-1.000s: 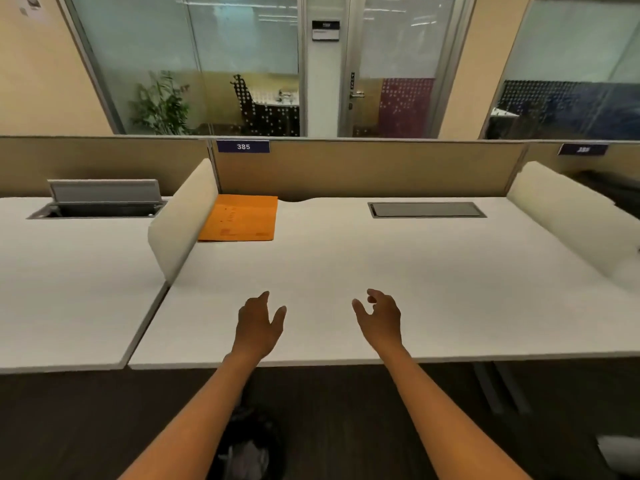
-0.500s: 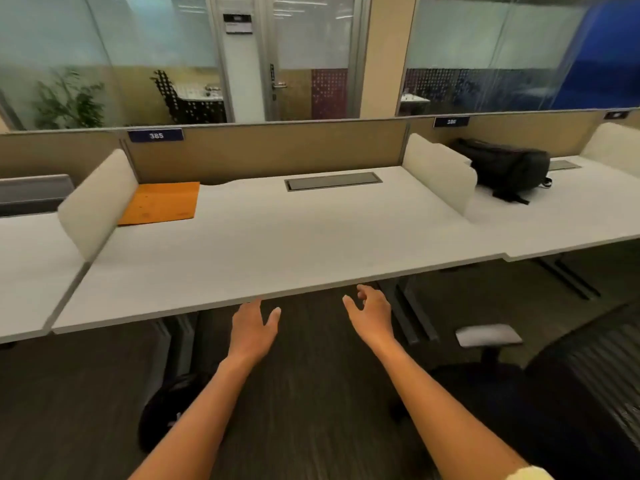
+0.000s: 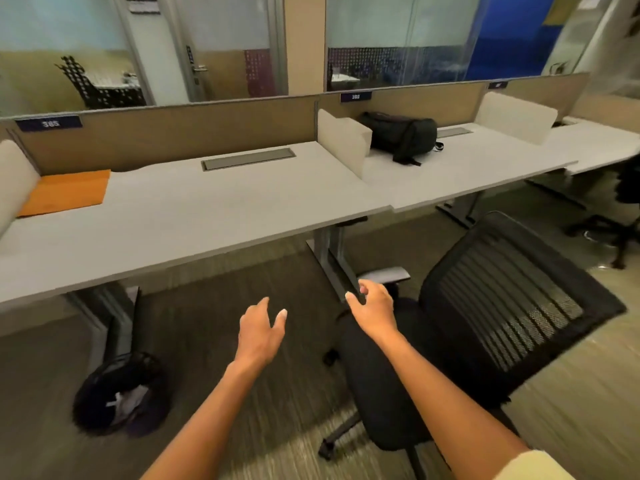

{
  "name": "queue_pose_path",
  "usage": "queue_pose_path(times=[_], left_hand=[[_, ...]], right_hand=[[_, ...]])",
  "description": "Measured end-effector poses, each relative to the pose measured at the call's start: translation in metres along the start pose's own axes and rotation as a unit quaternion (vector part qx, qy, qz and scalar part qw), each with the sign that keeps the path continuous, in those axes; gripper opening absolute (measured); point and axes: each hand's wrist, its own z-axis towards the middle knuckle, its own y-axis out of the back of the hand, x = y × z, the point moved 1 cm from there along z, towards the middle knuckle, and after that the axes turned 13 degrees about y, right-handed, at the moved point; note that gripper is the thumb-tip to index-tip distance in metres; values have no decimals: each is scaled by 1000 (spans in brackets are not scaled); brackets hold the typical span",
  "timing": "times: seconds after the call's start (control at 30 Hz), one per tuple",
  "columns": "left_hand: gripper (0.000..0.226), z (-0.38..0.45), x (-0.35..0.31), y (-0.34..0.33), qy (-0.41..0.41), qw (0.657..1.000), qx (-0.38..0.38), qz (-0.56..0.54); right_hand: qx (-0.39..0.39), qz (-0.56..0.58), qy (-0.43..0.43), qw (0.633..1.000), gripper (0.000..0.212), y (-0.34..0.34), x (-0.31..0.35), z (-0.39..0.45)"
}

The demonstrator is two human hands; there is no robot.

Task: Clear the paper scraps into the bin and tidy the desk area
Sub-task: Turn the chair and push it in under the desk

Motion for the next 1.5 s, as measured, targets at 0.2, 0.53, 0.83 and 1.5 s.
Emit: queue_pose_path(times=[0.2,0.53,0.83,1.5], left_hand=[[61,-72,-20,-65,-50,997,57,9],[60,-181,-60,-137,-110,985,131,8],[67,-215,-142,-235,-126,974,187,10],[105,-188,-460,-531,-60,981,187,8]], right_hand=[[-28,-15,-32,999,46,59,-42,-53],[-92,-75,-76,990,47,173,-107,-144],[-145,-74,-110,981,48,286,-198,-123],[9,-24,-128,991,48,440,-466,122]])
